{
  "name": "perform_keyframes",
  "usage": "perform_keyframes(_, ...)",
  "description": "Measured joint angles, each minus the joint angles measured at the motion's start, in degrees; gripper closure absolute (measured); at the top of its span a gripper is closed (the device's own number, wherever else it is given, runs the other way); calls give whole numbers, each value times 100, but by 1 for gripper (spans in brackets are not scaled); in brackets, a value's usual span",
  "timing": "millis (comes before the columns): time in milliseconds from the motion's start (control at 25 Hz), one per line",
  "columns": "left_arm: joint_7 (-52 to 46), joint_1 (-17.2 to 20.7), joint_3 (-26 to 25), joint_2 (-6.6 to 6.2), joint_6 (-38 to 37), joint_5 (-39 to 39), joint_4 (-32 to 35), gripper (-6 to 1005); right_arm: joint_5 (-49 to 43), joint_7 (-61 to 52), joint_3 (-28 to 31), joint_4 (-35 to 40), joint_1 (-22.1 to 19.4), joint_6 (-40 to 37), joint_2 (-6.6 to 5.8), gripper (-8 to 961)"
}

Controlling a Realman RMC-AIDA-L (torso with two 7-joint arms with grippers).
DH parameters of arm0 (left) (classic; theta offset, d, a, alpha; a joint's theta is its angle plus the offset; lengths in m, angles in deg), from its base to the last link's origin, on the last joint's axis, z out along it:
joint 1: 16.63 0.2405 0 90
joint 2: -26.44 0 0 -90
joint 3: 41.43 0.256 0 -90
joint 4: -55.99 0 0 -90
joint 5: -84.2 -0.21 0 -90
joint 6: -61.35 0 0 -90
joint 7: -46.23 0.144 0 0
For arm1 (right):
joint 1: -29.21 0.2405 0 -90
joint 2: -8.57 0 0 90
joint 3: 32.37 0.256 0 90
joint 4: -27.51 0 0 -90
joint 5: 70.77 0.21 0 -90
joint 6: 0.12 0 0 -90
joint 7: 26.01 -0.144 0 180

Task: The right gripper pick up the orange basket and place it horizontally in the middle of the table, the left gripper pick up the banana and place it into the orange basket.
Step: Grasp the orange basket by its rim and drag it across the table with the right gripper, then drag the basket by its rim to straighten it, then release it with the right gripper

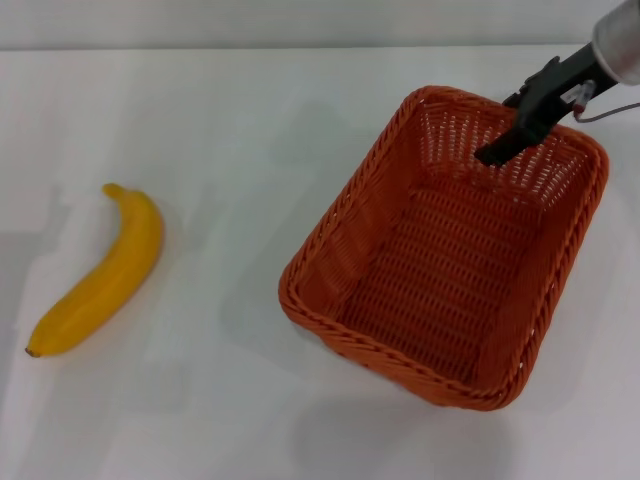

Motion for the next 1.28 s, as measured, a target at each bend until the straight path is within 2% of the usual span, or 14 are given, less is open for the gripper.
perform_keyframes(120, 0, -9, 0, -8, -1, 0, -3, 108, -342, -5, -47, -127, 108, 233, 120, 213)
perform_keyframes(240, -1, -14, 0, -10, -2, 1, -3, 109, -600, -7, -50, -350, 247, 398, 168, 217)
perform_keyframes(520, -1, 8, 0, -10, -2, 6, -11, 109, -861, -10, -88, -740, 481, 441, 127, 226)
perform_keyframes(680, 0, 15, -2, -10, -1, 12, -11, 109, -885, -28, -103, -744, 524, 249, 54, 231)
perform_keyframes(800, 19, 16, -1, -10, -2, 6, -11, 108, -891, -120, -92, -722, 526, 150, -13, 484)
perform_keyframes(880, 34, 16, 0, -10, -8, 4, -16, 107, -891, -199, -70, -704, 527, 104, -49, 517)
perform_keyframes(1080, 45, -7, -39, -10, -76, 57, -102, 108, -889, -792, -55, -686, 538, -162, -272, 600)
perform_keyframes(1280, 40, -103, -59, -23, -157, 173, -224, 109, -856, -1805, 17, -734, 548, -380, -705, 667)
